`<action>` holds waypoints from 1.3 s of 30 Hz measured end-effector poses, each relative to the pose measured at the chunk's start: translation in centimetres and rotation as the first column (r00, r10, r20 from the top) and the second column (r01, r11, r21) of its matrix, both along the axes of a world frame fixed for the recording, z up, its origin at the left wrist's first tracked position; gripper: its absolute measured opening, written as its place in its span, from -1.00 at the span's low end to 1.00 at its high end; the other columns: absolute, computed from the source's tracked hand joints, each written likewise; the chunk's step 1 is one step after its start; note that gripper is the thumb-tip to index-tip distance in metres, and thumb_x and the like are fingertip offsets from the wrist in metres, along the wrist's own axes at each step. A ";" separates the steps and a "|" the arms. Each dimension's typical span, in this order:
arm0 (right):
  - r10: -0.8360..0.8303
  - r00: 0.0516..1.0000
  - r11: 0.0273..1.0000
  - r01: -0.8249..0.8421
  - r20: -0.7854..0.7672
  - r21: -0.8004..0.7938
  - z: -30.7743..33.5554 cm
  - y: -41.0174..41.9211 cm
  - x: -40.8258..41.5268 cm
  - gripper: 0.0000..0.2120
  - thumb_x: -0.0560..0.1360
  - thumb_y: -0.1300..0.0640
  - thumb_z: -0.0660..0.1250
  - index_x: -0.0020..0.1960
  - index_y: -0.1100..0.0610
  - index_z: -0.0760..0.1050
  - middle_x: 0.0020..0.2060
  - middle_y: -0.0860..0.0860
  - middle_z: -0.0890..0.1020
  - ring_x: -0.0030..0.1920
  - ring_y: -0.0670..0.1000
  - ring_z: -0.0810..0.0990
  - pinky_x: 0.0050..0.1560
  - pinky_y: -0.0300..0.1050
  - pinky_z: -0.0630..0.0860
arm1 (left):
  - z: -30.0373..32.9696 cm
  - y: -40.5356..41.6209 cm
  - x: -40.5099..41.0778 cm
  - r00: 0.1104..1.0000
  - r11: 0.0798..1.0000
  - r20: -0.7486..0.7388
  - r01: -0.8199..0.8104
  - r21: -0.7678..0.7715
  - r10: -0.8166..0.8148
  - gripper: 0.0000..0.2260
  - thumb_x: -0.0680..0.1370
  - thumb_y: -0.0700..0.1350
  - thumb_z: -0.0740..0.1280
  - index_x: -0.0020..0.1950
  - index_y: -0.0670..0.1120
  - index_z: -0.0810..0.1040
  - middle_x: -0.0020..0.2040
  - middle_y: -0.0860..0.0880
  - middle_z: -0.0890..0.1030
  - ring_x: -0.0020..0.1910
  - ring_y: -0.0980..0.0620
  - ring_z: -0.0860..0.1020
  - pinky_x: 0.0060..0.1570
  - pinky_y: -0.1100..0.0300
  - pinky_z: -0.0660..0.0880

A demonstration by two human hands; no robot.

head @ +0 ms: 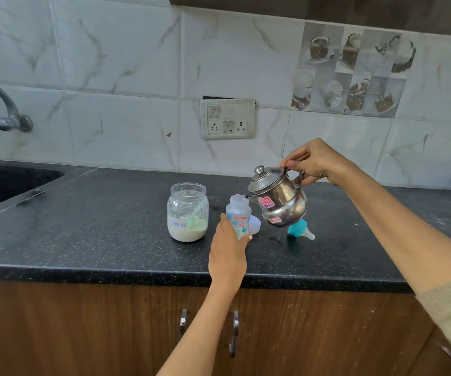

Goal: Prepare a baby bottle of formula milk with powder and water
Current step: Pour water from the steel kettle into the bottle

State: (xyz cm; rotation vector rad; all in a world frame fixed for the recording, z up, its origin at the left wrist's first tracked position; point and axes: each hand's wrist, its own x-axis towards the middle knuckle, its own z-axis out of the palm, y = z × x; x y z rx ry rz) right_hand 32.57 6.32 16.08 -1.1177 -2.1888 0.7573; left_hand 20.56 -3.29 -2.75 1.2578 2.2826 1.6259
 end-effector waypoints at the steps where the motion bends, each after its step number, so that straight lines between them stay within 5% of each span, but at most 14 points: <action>1: -0.002 1.000 1.000 0.002 0.004 0.005 0.0 0.0 0.0 -0.83 0.53 0.28 0.30 0.08 0.20 0.61 0.02 0.12 0.64 -0.05 0.18 0.66 -0.10 -0.08 0.62 | 0.0 0.0 0.0 1.000 1.000 0.001 0.001 -0.001 -0.001 -0.40 0.53 -0.05 0.34 0.50 -0.04 0.14 0.39 -0.02 0.39 0.34 -0.01 0.39 0.24 0.06 0.40; 39: -0.002 0.998 0.998 -0.001 0.058 0.060 0.6 -0.2 -0.6 -0.83 0.52 0.27 0.31 0.08 0.20 0.62 0.06 0.17 0.64 -0.07 0.17 0.65 0.03 0.04 0.61 | -0.2 0.3 -0.2 1.000 1.000 0.008 -0.009 0.013 0.009 -0.41 0.52 -0.05 0.35 0.48 -0.03 0.18 0.38 0.01 0.41 0.34 0.01 0.40 0.23 0.12 0.39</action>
